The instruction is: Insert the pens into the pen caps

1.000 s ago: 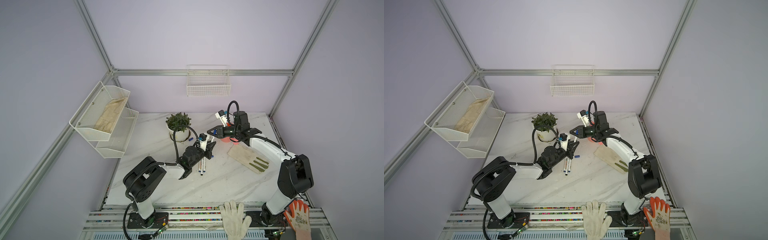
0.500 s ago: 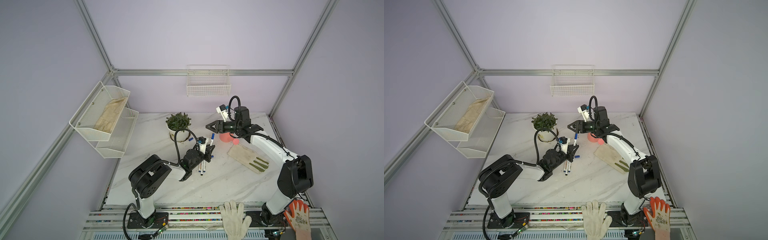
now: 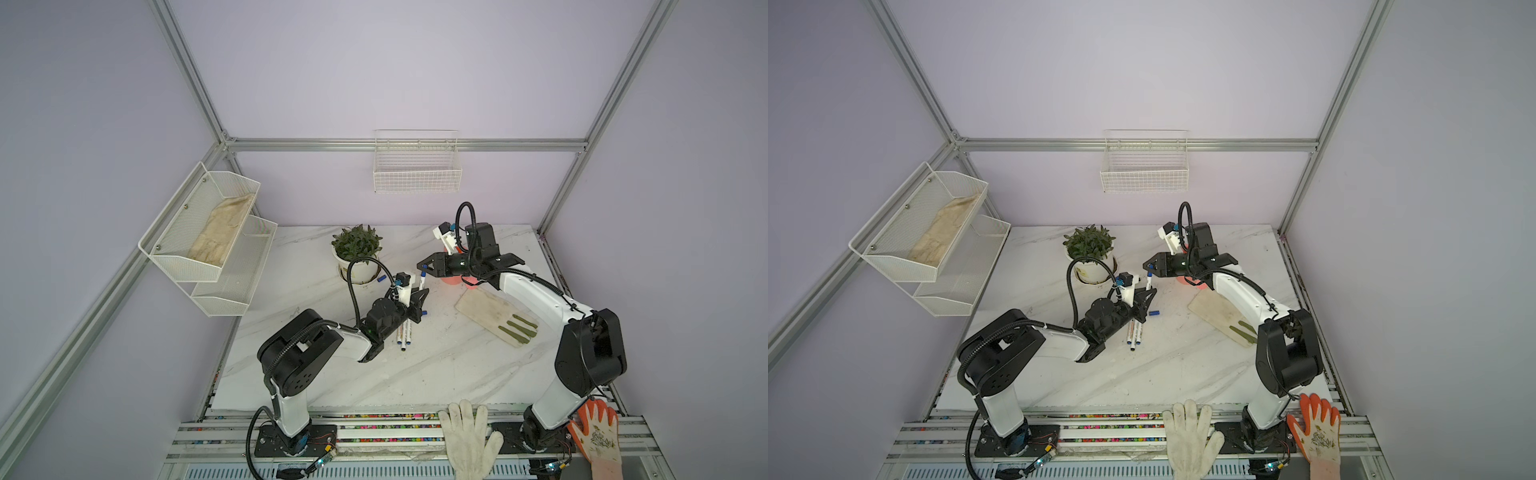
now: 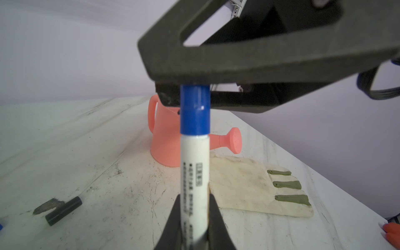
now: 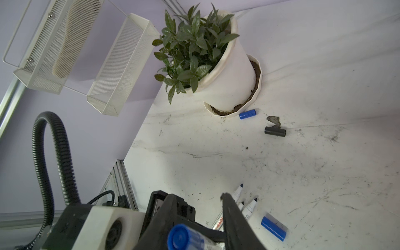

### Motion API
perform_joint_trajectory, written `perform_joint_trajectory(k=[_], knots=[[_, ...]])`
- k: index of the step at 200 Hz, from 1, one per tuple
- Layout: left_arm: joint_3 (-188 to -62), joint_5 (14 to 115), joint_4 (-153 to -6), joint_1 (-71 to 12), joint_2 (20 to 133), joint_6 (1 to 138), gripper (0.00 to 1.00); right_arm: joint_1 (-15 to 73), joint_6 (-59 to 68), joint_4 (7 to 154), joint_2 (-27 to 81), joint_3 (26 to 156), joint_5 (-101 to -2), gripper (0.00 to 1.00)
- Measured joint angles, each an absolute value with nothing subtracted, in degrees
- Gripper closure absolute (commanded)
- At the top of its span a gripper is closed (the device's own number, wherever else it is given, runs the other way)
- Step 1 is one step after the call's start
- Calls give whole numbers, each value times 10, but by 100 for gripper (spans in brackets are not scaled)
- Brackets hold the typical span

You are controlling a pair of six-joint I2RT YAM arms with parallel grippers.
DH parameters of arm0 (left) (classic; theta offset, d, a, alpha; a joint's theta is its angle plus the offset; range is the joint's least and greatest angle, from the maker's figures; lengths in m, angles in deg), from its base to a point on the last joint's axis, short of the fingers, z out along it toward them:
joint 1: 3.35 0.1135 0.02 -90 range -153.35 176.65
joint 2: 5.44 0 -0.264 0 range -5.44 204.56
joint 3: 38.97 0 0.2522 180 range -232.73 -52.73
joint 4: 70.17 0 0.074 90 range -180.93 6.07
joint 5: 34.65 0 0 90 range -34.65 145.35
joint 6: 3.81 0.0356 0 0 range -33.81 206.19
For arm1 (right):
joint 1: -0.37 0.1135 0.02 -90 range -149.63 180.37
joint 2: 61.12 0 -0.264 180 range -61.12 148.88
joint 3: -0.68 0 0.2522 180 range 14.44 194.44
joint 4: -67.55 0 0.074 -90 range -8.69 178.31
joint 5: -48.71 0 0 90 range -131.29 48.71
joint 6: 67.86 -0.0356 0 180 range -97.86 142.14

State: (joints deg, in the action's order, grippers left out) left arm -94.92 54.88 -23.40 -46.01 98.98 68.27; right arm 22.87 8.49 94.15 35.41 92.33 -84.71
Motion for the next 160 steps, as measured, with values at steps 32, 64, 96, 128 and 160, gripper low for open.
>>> perform_joint_trajectory(k=[32, 64, 96, 128, 160], knots=[[-949, 550, -235, -459, 990, 676, 100, 229, 85, 939, 344, 910, -851, 66], [-951, 550, -233, -447, 990, 660, 100, 229, 85, 939, 340, 893, -857, 66], [-951, 551, -230, -440, 990, 653, 100, 230, 82, 938, 340, 879, -858, 68], [-954, 551, -223, -440, 991, 642, 100, 233, 72, 922, 340, 878, -859, 68], [-965, 551, -218, -439, 996, 627, 100, 241, 60, 899, 340, 878, -858, 68]])
